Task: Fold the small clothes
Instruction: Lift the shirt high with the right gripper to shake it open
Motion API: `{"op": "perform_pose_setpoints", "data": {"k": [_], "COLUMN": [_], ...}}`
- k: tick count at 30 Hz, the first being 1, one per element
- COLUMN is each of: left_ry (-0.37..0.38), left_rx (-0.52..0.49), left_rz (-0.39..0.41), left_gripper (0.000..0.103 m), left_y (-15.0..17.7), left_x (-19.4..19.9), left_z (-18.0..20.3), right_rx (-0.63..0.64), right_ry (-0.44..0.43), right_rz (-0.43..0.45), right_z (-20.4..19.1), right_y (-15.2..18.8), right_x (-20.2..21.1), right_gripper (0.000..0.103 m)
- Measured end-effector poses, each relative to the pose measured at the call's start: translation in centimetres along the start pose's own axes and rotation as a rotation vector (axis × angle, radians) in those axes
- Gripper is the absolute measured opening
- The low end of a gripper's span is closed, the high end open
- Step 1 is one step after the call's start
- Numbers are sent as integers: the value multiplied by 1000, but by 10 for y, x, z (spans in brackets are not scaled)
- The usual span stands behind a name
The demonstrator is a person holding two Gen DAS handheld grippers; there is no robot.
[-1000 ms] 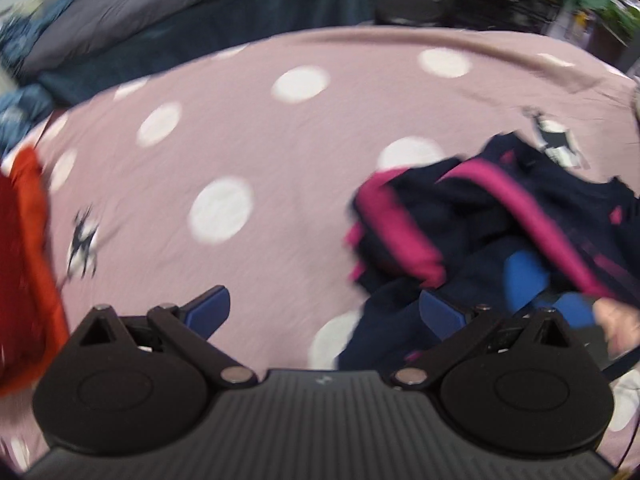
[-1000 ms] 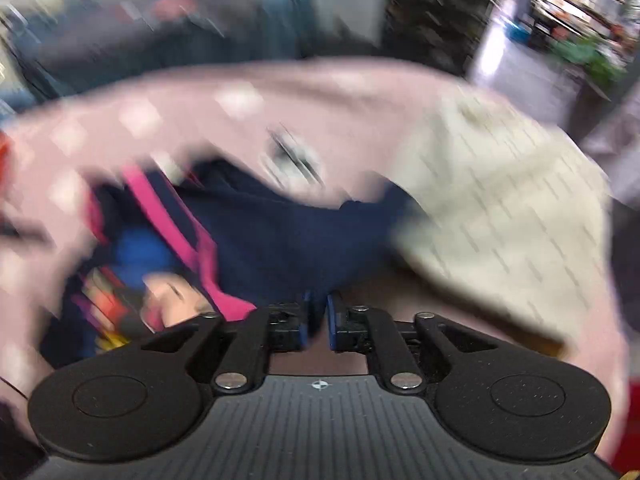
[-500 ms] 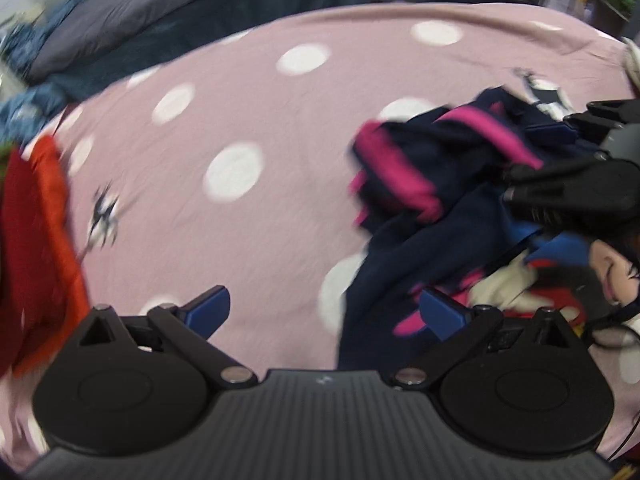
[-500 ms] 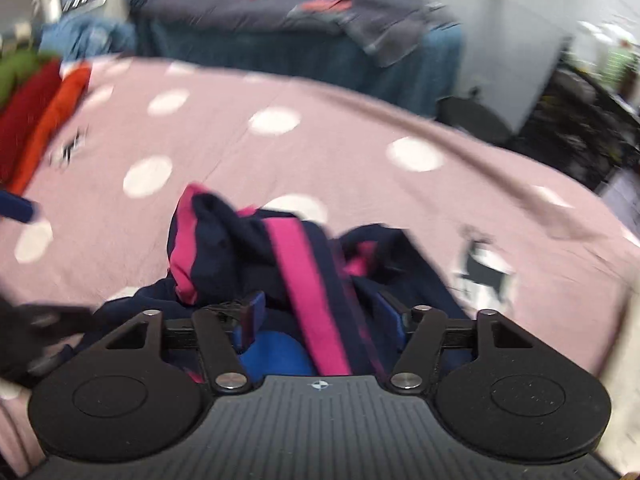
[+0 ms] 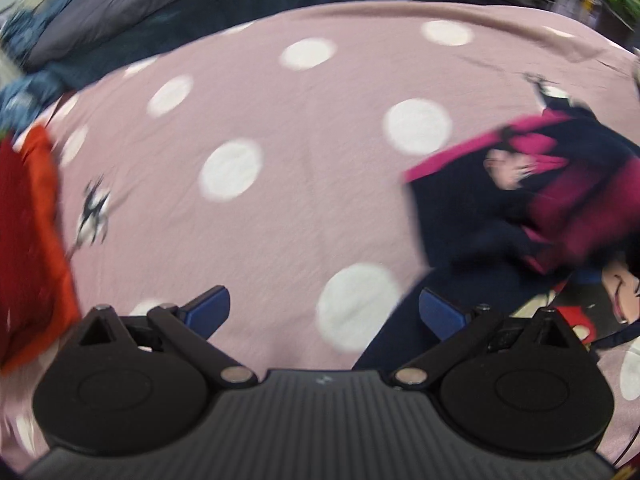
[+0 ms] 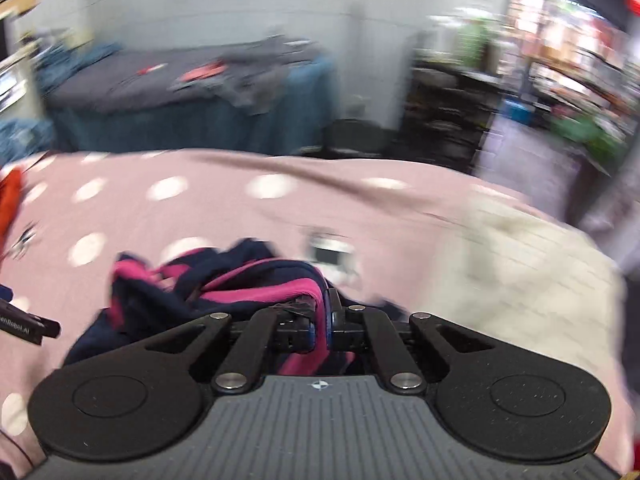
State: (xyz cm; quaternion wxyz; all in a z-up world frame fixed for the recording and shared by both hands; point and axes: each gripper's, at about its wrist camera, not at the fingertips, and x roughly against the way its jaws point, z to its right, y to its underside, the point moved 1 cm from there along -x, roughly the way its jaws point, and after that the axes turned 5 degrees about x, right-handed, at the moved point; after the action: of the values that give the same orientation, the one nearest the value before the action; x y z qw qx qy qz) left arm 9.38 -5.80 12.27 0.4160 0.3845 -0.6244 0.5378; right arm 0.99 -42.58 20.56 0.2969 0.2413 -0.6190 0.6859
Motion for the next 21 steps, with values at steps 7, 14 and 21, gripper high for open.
{"op": "perform_pose_setpoints", "data": {"k": [7, 14, 21], "left_ry": [164, 316, 320], "left_rx": [-154, -561, -840], "left_rz": [59, 241, 409], "left_gripper": [103, 103, 97], "left_y": [-23, 5, 5], "left_x": [11, 52, 67], "left_z": [61, 146, 201], "right_rx": [-263, -373, -370], "right_ry": [306, 367, 316], "right_rz": [138, 222, 174], "right_z": [67, 77, 72], "right_y": [20, 15, 28], "right_x": [71, 83, 79], "right_gripper": [6, 6, 7]}}
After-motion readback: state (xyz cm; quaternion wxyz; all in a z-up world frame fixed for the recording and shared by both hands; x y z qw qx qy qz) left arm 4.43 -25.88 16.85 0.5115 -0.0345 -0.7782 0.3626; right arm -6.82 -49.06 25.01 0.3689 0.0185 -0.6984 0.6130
